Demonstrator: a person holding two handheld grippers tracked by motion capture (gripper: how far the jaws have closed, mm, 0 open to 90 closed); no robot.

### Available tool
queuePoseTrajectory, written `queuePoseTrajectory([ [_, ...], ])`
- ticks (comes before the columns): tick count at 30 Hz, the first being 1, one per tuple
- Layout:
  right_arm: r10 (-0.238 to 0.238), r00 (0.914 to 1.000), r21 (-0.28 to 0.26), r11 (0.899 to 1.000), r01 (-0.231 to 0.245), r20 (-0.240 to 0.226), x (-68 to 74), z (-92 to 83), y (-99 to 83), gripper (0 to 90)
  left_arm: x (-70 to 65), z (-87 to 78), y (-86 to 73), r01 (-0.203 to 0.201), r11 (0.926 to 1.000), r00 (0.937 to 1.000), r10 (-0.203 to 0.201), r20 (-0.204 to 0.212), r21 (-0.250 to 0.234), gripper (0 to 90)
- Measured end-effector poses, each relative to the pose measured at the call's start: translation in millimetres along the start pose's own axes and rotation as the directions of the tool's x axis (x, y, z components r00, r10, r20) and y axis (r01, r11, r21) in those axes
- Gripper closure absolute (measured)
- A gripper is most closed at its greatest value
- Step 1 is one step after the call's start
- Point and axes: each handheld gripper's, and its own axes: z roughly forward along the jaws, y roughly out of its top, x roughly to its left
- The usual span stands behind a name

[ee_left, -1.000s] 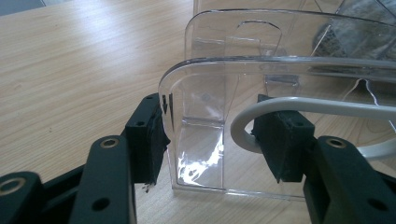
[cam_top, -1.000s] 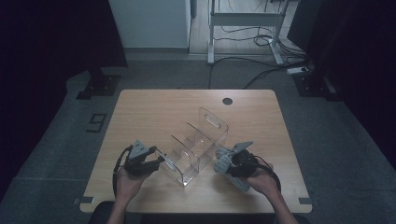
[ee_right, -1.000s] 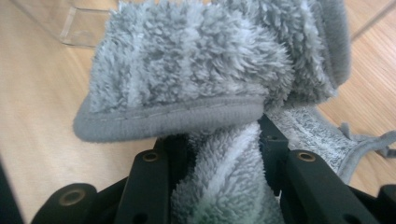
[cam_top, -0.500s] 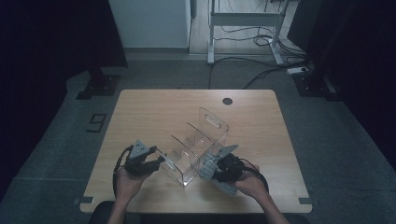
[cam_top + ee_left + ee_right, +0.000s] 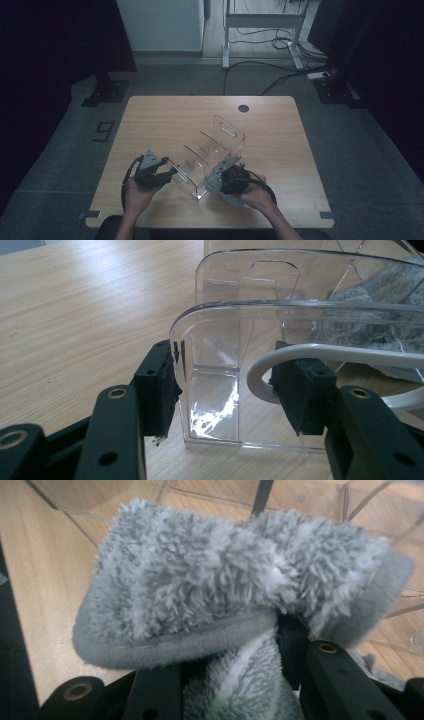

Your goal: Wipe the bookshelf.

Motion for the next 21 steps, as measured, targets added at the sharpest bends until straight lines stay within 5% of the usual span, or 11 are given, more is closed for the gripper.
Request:
queuePoseTrajectory([
  [17,0.040,0.9992,0.058,0.998,-0.040,-0.005,-4.8,28.4,-11.4,64.7,1.5,1.3,0.4,0.002,1.0000,1.0000,-0.002,0.002,-0.004,45.1],
  [21,0.018,0.9998,0.069,0.997,-0.018,0.004,-3.2,29.1,-11.1,64.8,1.9,1.3,0.0,0.001,1.0000,1.0000,-0.001,0.002,-0.005,45.1],
])
